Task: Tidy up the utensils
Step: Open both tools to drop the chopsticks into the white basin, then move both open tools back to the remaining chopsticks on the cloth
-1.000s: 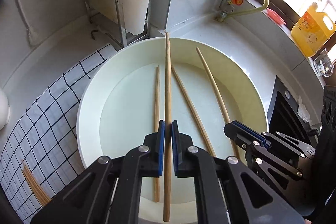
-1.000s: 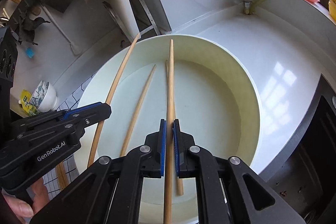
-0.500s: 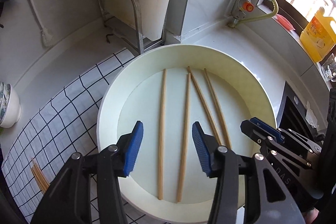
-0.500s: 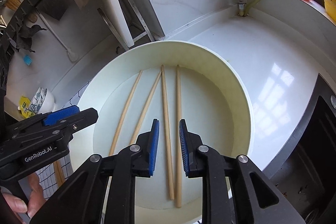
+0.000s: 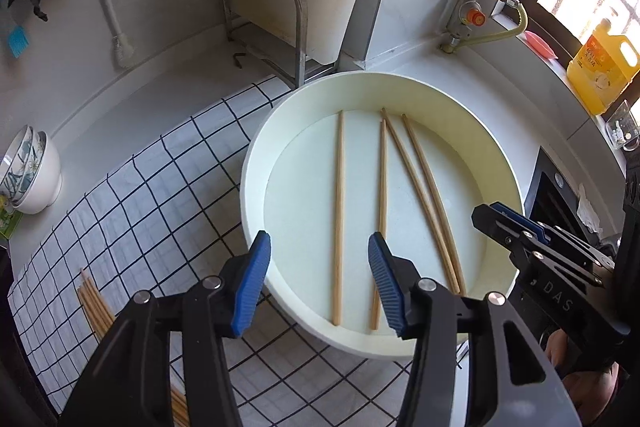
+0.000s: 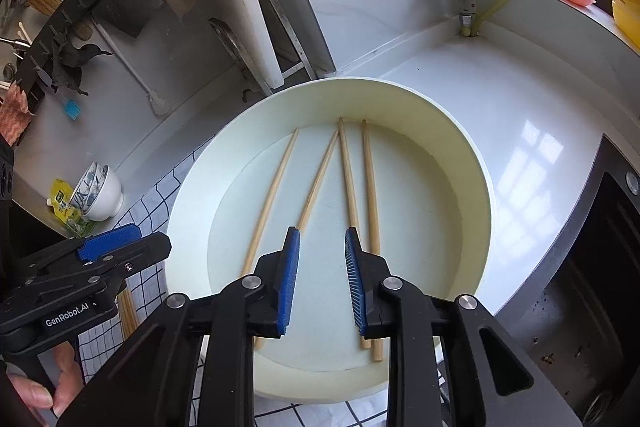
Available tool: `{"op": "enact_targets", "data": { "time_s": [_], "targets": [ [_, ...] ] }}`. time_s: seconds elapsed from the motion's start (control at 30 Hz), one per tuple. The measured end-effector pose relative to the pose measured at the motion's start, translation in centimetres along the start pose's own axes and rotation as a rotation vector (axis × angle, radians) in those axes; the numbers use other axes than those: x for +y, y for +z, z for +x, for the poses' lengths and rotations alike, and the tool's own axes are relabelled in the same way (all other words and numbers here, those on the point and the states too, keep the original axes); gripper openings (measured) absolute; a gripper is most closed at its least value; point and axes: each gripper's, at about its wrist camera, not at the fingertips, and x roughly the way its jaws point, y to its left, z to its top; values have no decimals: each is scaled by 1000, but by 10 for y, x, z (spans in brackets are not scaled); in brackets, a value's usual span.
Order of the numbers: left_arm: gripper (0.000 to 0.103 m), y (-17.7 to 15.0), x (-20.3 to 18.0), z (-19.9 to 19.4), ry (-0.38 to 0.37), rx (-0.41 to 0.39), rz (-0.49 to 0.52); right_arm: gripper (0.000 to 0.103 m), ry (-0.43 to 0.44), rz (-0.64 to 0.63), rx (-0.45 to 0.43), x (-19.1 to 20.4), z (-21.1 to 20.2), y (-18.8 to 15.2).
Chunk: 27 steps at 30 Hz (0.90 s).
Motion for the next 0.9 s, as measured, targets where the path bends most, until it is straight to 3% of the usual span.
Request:
{"op": "enact_targets", "data": {
  "time_s": [0.43, 0.9],
  "targets": [
    [52, -46, 61, -41, 26, -24, -42, 26, 35, -101, -13, 78, -21, -36],
    [53, -114, 166, -70, 113, -52, -191, 29, 92, -268, 73, 189, 4, -92]
  ]
}}
